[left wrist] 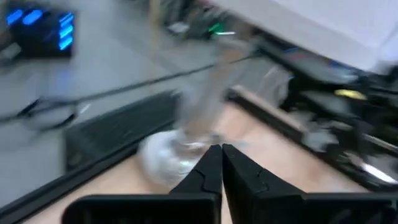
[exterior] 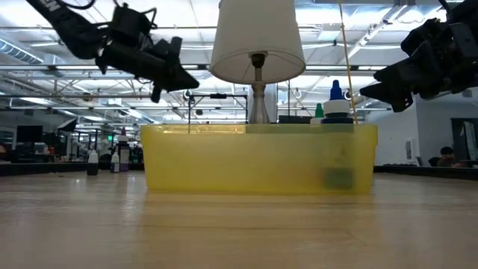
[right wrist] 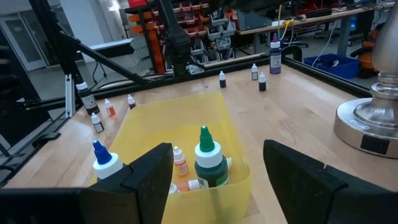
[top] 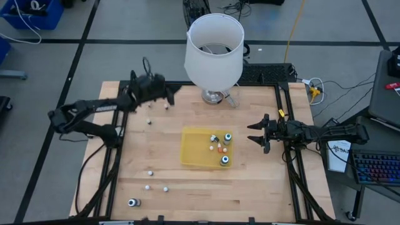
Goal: Pick & Place food coloring
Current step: Put the purple food coloring bottle into the yellow bin
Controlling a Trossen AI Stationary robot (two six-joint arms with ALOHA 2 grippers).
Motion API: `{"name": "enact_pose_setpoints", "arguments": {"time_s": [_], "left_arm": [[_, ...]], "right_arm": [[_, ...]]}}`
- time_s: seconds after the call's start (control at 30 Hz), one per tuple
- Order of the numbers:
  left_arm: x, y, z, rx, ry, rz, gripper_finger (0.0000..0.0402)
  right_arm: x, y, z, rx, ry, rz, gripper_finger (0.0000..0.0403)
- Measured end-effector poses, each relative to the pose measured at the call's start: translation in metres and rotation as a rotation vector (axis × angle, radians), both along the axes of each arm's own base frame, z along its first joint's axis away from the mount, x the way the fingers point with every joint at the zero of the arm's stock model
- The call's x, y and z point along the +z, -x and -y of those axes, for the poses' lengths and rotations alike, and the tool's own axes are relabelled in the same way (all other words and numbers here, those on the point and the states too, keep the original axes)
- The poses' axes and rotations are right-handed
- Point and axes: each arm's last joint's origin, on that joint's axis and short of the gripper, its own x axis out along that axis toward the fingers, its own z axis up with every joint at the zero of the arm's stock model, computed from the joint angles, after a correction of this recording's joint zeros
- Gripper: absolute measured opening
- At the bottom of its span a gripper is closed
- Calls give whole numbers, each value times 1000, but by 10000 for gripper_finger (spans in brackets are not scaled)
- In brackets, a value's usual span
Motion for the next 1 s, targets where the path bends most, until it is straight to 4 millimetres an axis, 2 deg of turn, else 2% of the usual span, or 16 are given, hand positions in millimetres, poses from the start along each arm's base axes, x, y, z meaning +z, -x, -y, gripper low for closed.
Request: {"name": "enact_pose_setpoints", "arguments": {"time_s": [0.1, 0.23, 0.4, 0.6, 0.73, 0.87, 1.0], "left_arm": [[16, 10, -26, 124, 100, -109, 11], [32, 29, -46, 327, 191, -285, 26], [46, 51, -59, 430, 294, -402, 18], [47, 69, -72, 528, 366, -397, 16], [30, 72, -87, 558, 441, -436, 63], [13, 69, -109, 541, 553, -497, 140], [10, 60, -130, 506, 676, -602, 218]], "right_arm": [[0, 0, 0, 0, 0, 0, 238], [0, 0, 0, 0, 0, 0, 238], [0, 0, 0, 0, 0, 0, 238], [0, 0, 0, 0, 0, 0, 238], [0, 0, 0, 0, 0, 0, 237], [0, 0, 0, 0, 0, 0, 238], [0, 0, 0, 0, 0, 0, 238]]}}
